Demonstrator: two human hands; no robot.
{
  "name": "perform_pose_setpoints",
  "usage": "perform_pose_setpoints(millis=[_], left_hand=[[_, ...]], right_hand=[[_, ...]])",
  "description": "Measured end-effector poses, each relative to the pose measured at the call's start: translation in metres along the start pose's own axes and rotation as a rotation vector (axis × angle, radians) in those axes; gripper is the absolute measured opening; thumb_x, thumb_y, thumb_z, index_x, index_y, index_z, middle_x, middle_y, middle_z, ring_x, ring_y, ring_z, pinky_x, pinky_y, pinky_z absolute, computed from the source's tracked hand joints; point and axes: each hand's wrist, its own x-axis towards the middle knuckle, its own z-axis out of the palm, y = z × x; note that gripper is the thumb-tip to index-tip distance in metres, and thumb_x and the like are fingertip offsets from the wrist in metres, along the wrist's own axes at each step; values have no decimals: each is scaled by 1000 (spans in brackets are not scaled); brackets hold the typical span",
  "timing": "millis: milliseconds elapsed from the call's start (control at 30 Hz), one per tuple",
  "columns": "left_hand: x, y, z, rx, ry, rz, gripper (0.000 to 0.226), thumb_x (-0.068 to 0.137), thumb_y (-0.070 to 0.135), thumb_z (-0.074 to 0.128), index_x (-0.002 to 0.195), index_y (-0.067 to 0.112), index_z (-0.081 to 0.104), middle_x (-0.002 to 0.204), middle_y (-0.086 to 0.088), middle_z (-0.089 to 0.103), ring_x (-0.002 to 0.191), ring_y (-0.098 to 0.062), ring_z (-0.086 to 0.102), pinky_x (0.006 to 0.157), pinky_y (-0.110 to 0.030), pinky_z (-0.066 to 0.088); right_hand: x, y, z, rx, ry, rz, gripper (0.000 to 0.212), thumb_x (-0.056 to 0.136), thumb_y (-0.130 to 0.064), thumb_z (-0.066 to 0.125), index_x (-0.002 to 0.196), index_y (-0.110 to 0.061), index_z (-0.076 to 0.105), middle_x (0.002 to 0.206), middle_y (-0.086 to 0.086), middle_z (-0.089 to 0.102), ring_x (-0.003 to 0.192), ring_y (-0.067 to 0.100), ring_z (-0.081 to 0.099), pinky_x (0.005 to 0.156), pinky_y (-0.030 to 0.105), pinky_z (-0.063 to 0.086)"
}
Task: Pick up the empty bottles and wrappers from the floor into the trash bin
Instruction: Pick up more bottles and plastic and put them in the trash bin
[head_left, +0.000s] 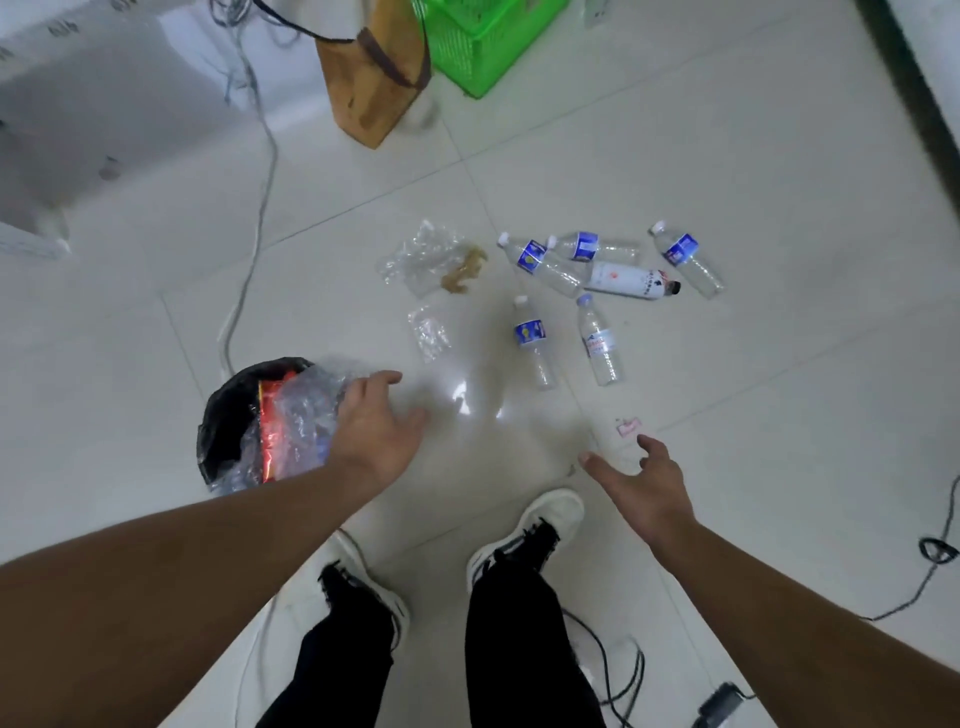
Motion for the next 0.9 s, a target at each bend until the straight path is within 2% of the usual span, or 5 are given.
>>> perform_pose_setpoints(millis=[133, 333, 500, 700, 900], left_hand=[[2, 50, 31, 58, -17, 15, 62, 91, 46, 68, 149, 31, 51, 154, -4, 40, 143, -28, 43, 115, -38, 36], [6, 110, 76, 72, -27, -57, 88, 63, 70, 49, 144, 34, 55, 148, -4, 50, 137, -31, 53, 113, -42, 41], [14, 141, 107, 80, -95, -41, 86, 68, 66, 55, 147, 33, 50, 151, -1, 45, 139, -29, 50, 97, -35, 38], [30, 156, 134, 135, -123, -31, 74, 88, 55, 69, 153, 29, 44, 153, -2, 42, 139, -30, 48, 102, -40, 40], [51, 165, 144, 125, -159, -86, 78, 86, 54, 72, 153, 30, 43, 152, -2, 44, 140, -31, 48, 103, -41, 40]], right_hand=[[9, 14, -42, 59, 5, 23, 115, 78, -66, 87, 170, -27, 31, 168, 14, 40, 149, 32, 50, 116, 46, 47], [26, 28, -95, 121, 27, 27, 111, 82, -62, 87, 170, -26, 30, 170, 14, 38, 149, 33, 50, 109, 43, 46], [41, 43, -109, 150, 41, 48, 108, 83, -61, 86, 169, -27, 31, 170, 13, 38, 147, 33, 51, 99, 39, 44], [50, 54, -100, 156, 34, 77, 105, 84, -58, 87, 168, -24, 34, 167, 15, 41, 147, 32, 51, 107, 40, 46], [61, 44, -98, 205, 39, 149, 99, 87, -52, 88, 167, -23, 37, 163, 15, 46, 147, 32, 51, 114, 42, 46]])
